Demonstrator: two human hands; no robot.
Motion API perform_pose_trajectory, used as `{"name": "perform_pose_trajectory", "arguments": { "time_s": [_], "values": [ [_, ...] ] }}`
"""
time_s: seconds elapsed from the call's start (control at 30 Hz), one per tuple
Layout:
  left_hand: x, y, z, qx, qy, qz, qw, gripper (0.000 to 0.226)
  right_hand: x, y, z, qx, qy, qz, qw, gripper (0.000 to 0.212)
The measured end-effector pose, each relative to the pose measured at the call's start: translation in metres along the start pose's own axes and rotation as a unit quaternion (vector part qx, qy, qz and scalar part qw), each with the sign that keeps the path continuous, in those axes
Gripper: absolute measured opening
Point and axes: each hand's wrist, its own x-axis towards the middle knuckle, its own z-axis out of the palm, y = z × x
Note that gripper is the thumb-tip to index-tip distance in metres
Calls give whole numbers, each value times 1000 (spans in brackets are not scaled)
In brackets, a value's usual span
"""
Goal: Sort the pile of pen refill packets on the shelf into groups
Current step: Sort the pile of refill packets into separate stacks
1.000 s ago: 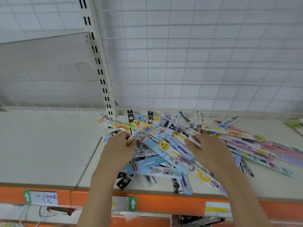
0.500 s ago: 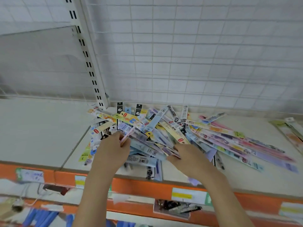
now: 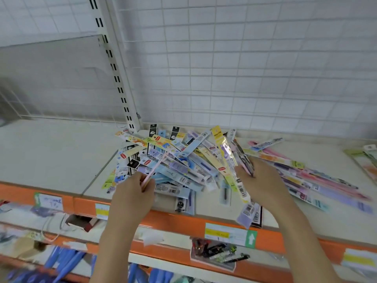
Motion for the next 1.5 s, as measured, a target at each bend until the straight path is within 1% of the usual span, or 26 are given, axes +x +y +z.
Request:
{"name": "perform_pose_trajectory", "arguments": {
  "time_s": [0.13, 0.2, 0.3, 0.4, 0.43, 0.5, 0.53, 0.6, 0.67, 0.73, 0.83, 0.97, 1.03, 1.13, 1.23, 1.33, 1.4, 1.47, 1.5],
  "values": [
    [11, 7, 5, 8, 17, -14, 1000, 40, -4, 8, -3, -12, 12, -12, 1000, 8],
    [23, 13, 12, 29, 25, -25, 999, 39, -6, 11, -3, -15, 24, -18, 999, 7],
    [39, 25, 22, 77, 24, -20, 997, 45, -9, 14, -2, -9, 36, -20, 999, 23],
    [49, 31, 31, 129, -11, -28, 991, 62, -8, 15, 0, -10, 27, -13, 1000, 38],
    [52, 30, 34, 136, -22, -37, 990, 64, -8, 16, 2, -18, 24, -11, 999, 42],
    [54, 31, 36, 151, -39, -55, 986, 61, -7, 18, 4, -27, 25, -9, 999, 42],
    [55, 32, 36, 148, -45, -61, 986, 55, -7, 19, 5, -27, 26, -11, 999, 40],
    [56, 36, 32, 104, -48, -71, 991, 41, -7, 19, 5, -23, 25, -16, 999, 35],
    [57, 39, 25, 24, -53, -81, 995, 32, -7, 18, 5, -19, 22, -19, 999, 31],
    [58, 41, 14, -31, -54, -88, 994, 17, -7, 17, 6, -24, 25, -21, 999, 31],
    [60, 40, -1, -67, -63, -83, 992, 30, -6, 16, 7, -51, 34, -27, 998, 37],
    [53, 35, -15, -94, -52, -67, 992, 30, -4, 10, 13, -82, 18, -43, 996, 49],
    [45, 30, -19, -120, -47, -66, 989, 25, -1, 7, 17, -105, 12, -48, 993, 45],
    [30, 24, -25, -174, -18, -63, 983, 8, 4, 1, 22, -134, 10, -59, 989, 41],
    [20, 13, -30, -206, 33, -65, 976, 15, 12, -5, 30, -141, 6, -70, 987, 37],
    [11, 3, -36, -200, 61, -50, 977, 15, 23, -13, 42, -152, -32, -94, 983, 34],
    [8, -4, -39, -223, 67, -41, 972, 21, 30, -18, 51, -150, -58, -105, 981, 26],
    [6, -8, -39, -275, 58, -51, 958, 19, 33, -24, 58, -163, -67, -115, 978, 14],
    [5, -10, -38, -286, 55, -54, 955, 17, 35, -27, 60, -168, -70, -120, 976, 12]
  ]
}}
